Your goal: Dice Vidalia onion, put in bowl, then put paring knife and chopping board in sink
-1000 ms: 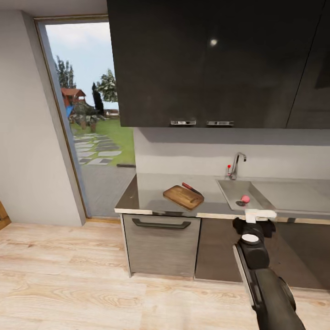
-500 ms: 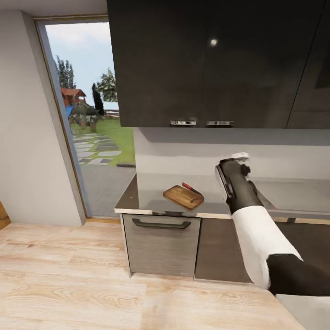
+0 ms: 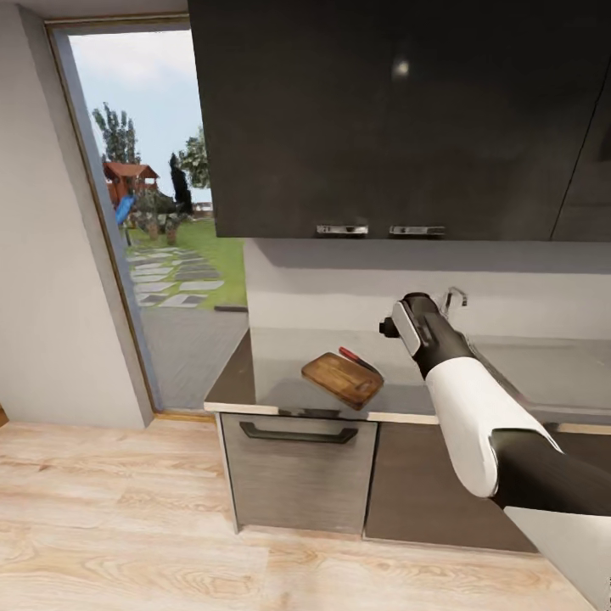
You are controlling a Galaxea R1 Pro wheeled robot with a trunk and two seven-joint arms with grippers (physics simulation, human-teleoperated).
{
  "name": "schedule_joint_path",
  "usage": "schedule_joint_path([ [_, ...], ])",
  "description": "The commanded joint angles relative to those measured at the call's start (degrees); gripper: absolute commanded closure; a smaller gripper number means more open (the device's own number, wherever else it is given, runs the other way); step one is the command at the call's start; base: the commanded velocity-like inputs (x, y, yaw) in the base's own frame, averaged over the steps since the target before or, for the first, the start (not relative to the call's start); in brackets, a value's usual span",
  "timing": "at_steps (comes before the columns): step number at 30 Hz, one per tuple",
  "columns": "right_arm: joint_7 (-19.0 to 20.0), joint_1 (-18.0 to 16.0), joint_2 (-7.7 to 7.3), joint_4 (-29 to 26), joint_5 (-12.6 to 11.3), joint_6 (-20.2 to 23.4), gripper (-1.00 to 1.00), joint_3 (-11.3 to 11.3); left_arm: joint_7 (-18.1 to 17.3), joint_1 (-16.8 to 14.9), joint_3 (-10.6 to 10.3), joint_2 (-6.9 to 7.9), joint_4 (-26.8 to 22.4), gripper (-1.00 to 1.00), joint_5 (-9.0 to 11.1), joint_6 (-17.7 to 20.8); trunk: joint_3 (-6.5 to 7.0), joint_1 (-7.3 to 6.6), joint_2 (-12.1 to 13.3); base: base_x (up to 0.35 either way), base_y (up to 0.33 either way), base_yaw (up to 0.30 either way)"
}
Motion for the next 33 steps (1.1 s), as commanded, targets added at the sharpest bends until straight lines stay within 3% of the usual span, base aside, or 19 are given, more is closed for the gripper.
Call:
schedule_joint_path([
  [1, -0.7, 0.0, 0.31, 1.6, -0.6, -0.4, -1.00, -1.4, 0.1, 0.0, 0.0, 0.00, 0.1, -1.00, 0.1, -0.3, 0.00, 0.05, 0.0, 0.322, 0.000, 0.000],
  [4, -2.6, 0.0, 0.97, 6.9, -0.8, -5.2, -1.00, -4.0, 0.1, 0.0, 0.0, 0.03, 0.1, -1.00, 0.1, -0.3, 0.00, 0.05, 0.0, 0.207, 0.000, 0.000],
  [8, -7.5, 0.0, 1.20, 10.8, -1.0, -9.6, -1.00, -4.5, 0.2, 0.0, 0.0, 0.05, 0.2, -1.00, 0.1, -0.2, 0.00, 0.05, 0.0, 0.043, 0.000, 0.000],
  [14, -8.7, 0.0, 2.14, 13.7, -1.0, -13.1, -1.00, -4.6, 0.3, 0.0, 0.0, 0.06, 0.2, -1.00, 0.2, -0.3, 0.00, 0.05, 0.0, 0.005, 0.000, 0.000],
  [18, -9.5, 0.0, 2.96, 14.8, -0.9, -14.3, -1.00, -4.6, 0.3, 0.0, 0.0, 0.06, 0.1, -1.00, 0.2, -0.3, 0.00, 0.05, 0.0, 0.000, 0.000, 0.000],
  [28, -10.2, 0.0, 3.23, 17.3, -1.0, -14.8, -1.00, -4.6, 0.2, 0.0, 0.0, 0.06, 0.1, -1.00, 0.2, -0.3, 0.00, 0.05, 0.0, 0.087, 0.000, 0.000],
  [33, -10.2, 0.0, 3.60, 20.4, -1.0, -18.1, -1.00, -4.6, 0.2, 0.0, 0.0, 0.06, 0.1, -1.00, 0.2, -0.3, 0.00, 0.05, 0.0, 0.240, 0.000, 0.000],
])
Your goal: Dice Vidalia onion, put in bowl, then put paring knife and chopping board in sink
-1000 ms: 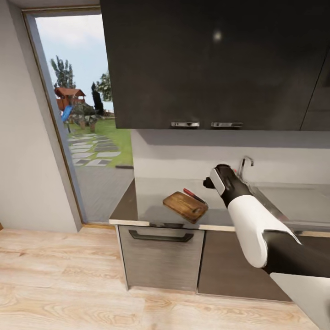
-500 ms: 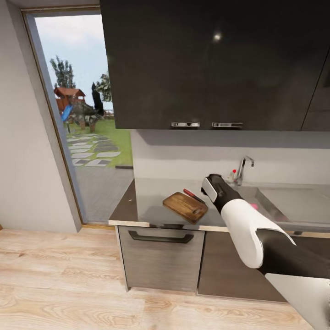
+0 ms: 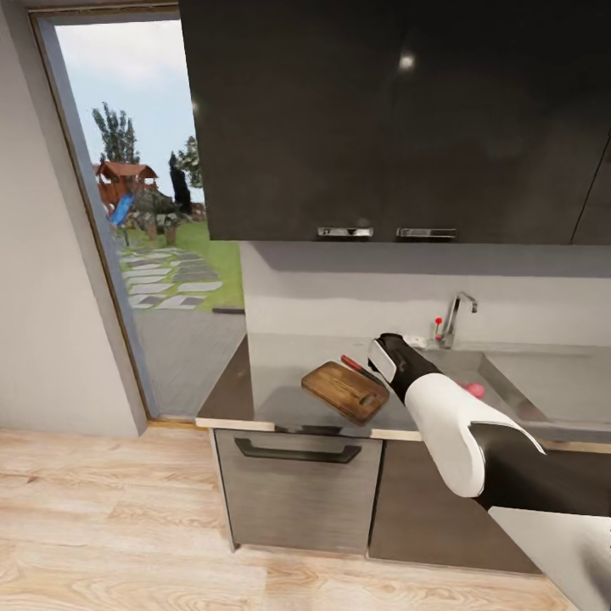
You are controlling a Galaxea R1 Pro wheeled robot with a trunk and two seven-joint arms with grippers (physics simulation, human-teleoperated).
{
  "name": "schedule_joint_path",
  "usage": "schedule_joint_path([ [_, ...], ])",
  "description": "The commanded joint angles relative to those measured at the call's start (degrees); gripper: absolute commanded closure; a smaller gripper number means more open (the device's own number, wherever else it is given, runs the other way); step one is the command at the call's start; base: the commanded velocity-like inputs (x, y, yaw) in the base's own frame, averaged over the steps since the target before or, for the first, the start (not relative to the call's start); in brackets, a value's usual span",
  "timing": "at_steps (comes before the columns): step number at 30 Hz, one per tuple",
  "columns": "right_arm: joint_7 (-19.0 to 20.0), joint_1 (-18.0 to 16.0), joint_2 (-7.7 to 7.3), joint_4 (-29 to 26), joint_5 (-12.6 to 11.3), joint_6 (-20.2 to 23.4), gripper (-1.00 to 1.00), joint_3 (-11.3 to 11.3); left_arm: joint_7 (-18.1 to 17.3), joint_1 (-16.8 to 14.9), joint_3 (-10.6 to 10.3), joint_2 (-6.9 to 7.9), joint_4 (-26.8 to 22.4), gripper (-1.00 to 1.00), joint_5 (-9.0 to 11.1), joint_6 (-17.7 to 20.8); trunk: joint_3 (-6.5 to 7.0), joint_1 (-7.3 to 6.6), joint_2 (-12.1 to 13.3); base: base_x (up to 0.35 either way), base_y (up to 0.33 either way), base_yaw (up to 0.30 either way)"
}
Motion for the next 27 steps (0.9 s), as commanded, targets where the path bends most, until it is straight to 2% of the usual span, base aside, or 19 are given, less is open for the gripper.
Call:
schedule_joint_path([
  [1, -0.4, 0.0, 0.16, 0.9, -0.6, -1.2, -1.00, 0.0, 0.1, 0.0, 0.0, 0.00, 0.1, -1.00, 0.1, -0.3, 0.00, 0.04, 0.0, 0.196, 0.000, 0.000],
  [6, -0.4, 0.0, 0.54, 4.5, -1.1, -3.8, -1.00, 0.0, 0.1, 0.0, 0.0, 0.00, 0.2, -1.00, 0.1, -0.3, 0.00, 0.04, 0.0, 0.085, 0.000, 0.000],
  [12, -0.5, 0.0, 0.89, 6.5, -8.0, -4.6, -1.00, -0.1, 0.1, 0.0, 0.0, 0.00, 0.2, -1.00, 0.1, -0.3, 0.00, 0.04, 0.0, 0.010, 0.000, 0.000],
  [15, -0.4, 0.0, 0.92, 7.5, -9.4, -4.8, -1.00, -0.1, 0.1, 0.0, 0.0, 0.00, 0.2, -1.00, 0.1, -0.3, 0.00, 0.04, 0.0, 0.001, 0.000, 0.000],
  [27, -0.5, 0.0, 1.01, 10.1, -10.1, -7.0, -1.00, -0.1, 0.1, 0.0, 0.0, 0.00, 0.1, -1.00, 0.1, -0.3, 0.00, 0.04, 0.0, 0.000, 0.000, 0.000],
])
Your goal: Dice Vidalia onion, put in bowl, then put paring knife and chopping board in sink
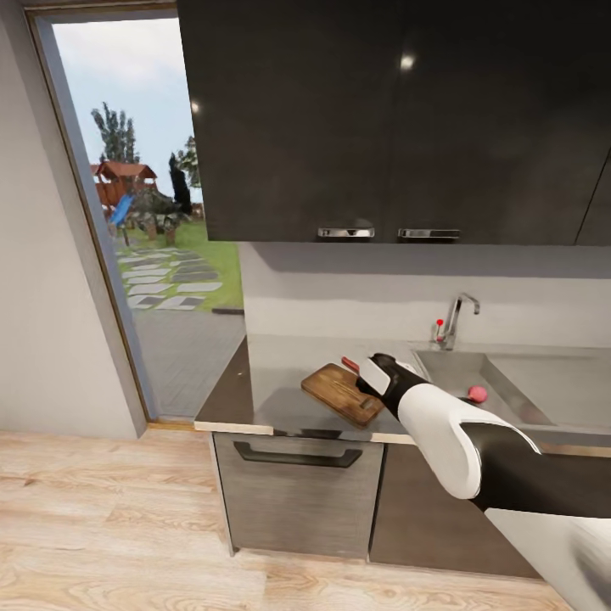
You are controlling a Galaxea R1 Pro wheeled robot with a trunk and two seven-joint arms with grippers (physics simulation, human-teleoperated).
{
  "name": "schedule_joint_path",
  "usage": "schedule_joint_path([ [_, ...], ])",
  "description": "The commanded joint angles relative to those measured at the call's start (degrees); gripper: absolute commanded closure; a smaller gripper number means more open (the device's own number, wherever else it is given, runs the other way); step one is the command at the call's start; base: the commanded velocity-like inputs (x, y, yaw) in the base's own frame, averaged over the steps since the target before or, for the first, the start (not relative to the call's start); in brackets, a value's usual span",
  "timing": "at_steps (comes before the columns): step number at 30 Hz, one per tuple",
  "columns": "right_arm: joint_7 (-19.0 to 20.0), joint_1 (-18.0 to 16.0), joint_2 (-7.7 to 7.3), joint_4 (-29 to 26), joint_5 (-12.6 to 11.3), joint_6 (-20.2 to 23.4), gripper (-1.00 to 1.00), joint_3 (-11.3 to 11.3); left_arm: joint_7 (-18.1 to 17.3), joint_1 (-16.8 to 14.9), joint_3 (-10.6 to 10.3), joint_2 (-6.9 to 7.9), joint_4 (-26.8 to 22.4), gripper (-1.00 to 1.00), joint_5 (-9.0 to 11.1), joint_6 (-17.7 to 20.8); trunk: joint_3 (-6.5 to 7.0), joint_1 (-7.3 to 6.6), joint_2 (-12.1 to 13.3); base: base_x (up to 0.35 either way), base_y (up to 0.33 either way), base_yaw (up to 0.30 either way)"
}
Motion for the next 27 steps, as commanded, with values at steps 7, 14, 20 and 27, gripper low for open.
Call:
schedule_joint_path([
  [7, -0.2, 0.2, -0.01, 0.1, 0.1, 0.0, -1.00, -0.4, 0.0, 0.0, 0.0, -0.03, 0.1, -1.00, 0.0, -0.3, -0.01, 0.02, 0.0, 0.067, 0.043, 0.000],
  [14, -0.2, 0.2, -0.26, 0.1, 0.1, 0.0, -1.00, -0.5, 0.0, 0.0, 0.0, -0.03, 0.2, -1.00, 0.0, -0.3, -0.01, 0.02, 0.0, 0.017, 0.009, 0.000],
  [20, -0.2, 0.2, -0.61, 0.0, 0.0, 0.0, -1.00, -0.5, 0.0, 0.0, 0.0, -0.08, 0.1, -1.00, 0.0, -0.3, -0.01, 0.02, 0.0, 0.060, -0.065, 0.000],
  [27, -0.2, 0.2, -0.67, 0.0, 0.0, 0.0, -1.00, -0.5, 0.0, 0.0, 0.0, -0.03, 0.1, -1.00, 0.0, -0.3, -0.01, 0.02, 0.0, 0.161, -0.149, 0.000],
])
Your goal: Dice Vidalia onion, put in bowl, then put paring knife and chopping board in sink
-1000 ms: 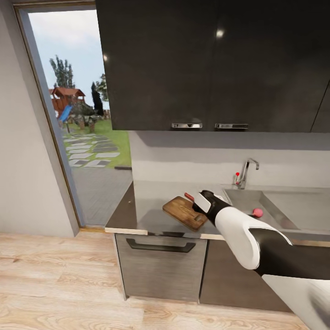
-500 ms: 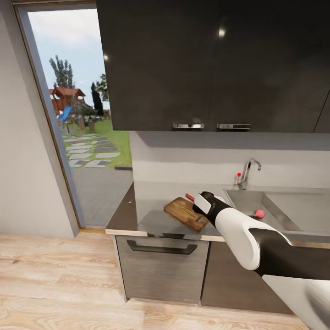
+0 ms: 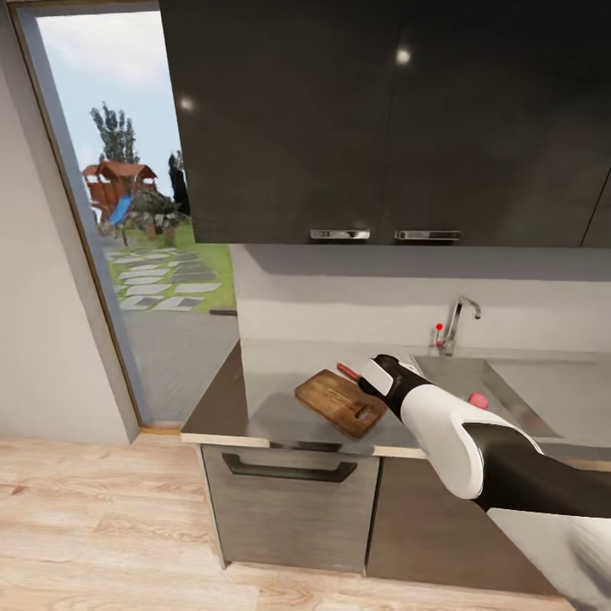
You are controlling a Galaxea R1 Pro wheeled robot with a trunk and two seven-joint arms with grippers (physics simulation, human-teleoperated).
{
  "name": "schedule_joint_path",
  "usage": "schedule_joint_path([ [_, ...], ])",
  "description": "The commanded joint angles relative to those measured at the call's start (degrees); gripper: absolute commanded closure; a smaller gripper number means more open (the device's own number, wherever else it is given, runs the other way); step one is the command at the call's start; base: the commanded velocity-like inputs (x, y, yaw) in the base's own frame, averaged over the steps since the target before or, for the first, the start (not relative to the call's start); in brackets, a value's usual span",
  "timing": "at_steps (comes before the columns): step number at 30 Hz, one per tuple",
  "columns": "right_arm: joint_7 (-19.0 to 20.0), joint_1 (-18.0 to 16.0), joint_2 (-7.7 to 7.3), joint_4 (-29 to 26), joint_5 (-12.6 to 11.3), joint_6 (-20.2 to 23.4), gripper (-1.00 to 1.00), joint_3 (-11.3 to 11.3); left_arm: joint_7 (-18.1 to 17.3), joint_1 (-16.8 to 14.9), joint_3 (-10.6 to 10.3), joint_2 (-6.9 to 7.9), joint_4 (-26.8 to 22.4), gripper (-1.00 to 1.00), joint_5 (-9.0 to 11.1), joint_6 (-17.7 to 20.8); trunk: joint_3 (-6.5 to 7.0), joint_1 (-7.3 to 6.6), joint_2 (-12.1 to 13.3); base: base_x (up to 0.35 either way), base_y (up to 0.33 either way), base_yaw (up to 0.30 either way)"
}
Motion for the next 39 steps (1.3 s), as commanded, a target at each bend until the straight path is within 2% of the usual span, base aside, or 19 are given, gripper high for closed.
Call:
schedule_joint_path([
  [1, -0.2, 0.0, 0.03, -0.1, 0.2, 0.3, -1.00, -0.4, 0.1, 0.0, 0.0, 0.01, 0.1, -1.00, 0.1, -0.3, 0.00, 0.02, 0.0, 0.044, -0.031, 0.000],
  [39, -0.1, 0.4, 0.10, 0.4, 0.2, -1.3, -1.00, -0.4, 0.1, 0.0, 0.0, 0.01, 0.1, -1.00, 0.1, -0.3, -0.15, 0.02, 0.0, 0.020, -0.019, 0.000],
])
